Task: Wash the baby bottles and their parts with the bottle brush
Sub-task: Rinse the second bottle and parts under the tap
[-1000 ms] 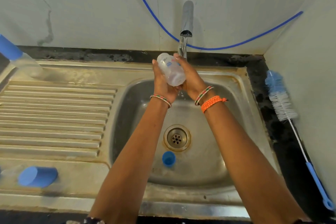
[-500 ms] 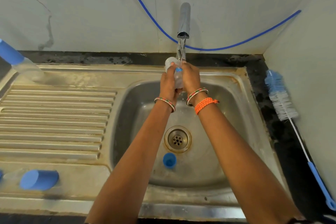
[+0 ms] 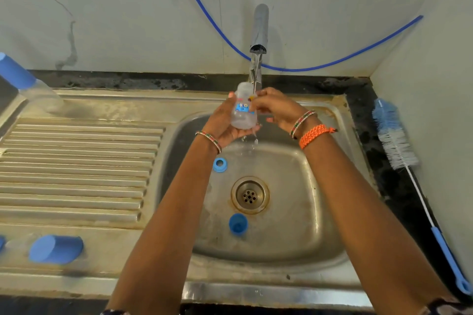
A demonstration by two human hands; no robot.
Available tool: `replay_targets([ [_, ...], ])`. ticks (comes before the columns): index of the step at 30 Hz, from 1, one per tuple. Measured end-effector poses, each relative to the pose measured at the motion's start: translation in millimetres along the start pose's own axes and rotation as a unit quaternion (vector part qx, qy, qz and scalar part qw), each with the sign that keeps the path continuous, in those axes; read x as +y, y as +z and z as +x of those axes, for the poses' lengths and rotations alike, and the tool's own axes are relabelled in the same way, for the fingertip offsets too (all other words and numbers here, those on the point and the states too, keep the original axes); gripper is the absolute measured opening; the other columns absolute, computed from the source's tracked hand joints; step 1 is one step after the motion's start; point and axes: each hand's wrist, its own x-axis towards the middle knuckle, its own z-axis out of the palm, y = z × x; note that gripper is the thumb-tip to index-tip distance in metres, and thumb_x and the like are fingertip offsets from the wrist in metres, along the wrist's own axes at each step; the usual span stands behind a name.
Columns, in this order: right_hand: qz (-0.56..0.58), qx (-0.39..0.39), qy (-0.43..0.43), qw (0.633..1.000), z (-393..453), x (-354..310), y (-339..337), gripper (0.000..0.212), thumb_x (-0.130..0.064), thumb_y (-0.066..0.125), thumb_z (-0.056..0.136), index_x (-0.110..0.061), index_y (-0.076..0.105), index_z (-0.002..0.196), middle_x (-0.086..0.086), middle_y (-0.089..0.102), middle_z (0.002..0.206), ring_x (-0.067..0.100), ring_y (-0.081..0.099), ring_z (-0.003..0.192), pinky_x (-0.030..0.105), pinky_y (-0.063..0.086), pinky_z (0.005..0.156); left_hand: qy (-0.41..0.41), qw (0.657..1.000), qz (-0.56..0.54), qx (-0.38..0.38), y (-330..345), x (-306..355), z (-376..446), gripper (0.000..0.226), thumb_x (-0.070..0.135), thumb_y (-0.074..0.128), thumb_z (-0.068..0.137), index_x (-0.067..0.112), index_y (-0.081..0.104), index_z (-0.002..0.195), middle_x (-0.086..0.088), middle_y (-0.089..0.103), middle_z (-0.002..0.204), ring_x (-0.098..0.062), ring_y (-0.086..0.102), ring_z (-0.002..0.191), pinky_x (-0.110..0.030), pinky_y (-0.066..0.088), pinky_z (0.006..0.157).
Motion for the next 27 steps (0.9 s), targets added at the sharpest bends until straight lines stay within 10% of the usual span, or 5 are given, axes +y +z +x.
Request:
replay_targets([
  [7,-0.082,0.135,-0.065,0.985,14.1,29.1,4.7,0.049,-0.035,0.074,0.079,-0.013,0.054,0.117,0.007,0.062,0.115,0.022,0.061,0.105,0.038,0.055,0.087,0.044,0.997,-0.003,-0.07,-13.3,-19.2,-1.4,0.039,0.014,0.055,0.089,0.012,0.049,0.128,-0.014,0.059,0.12,-0.026,0.061,0.103,-0.035,0.057,0.075],
  [10,-0.124,0.155,-0.143,0.97,11.6,36.1,11.5,0.044,-0.03,0.074,0.08,-0.009,0.063,0.117,0.006,0.066,0.113,0.016,0.062,0.099,0.022,0.052,0.081,0.092,0.993,0.041,-0.067,-21.1,-24.4,-2.0,0.037,-0.002,0.058,0.085,0.015,0.054,0.118,0.0,0.068,0.104,-0.016,0.065,0.095,-0.033,0.057,0.08],
  [13,-0.132,0.19,-0.185,0.955,8.8,43.8,18.2,0.036,-0.024,0.076,0.078,-0.01,0.067,0.11,0.005,0.069,0.104,0.009,0.061,0.088,0.008,0.046,0.071,0.128,0.985,0.098,-0.056,-24.2,-26.0,-3.2,0.04,-0.002,0.058,0.083,0.013,0.053,0.119,0.002,0.067,0.109,-0.016,0.061,0.105,-0.033,0.053,0.089],
  [22,-0.162,0.239,-0.189,0.939,8.6,56.1,31.2,0.04,-0.029,0.075,0.079,-0.012,0.065,0.114,0.006,0.068,0.108,0.023,0.062,0.1,0.043,0.053,0.088,0.076,0.991,0.09,0.068,-33.9,-28.2,-6.3,0.04,0.003,0.045,0.096,0.013,0.048,0.135,-0.007,0.051,0.138,-0.02,0.053,0.113,-0.035,0.046,0.088],
  [27,-0.148,0.295,-0.282,0.901,0.8,50.6,29.6,0.036,-0.028,0.069,0.085,-0.011,0.061,0.116,0.004,0.067,0.107,0.011,0.059,0.093,0.023,0.053,0.079,0.051,0.989,0.068,0.12,-38.8,-27.8,-5.3,0.031,0.014,0.045,0.098,0.019,0.056,0.126,0.0,0.056,0.13,-0.018,0.05,0.11,-0.04,0.045,0.091],
])
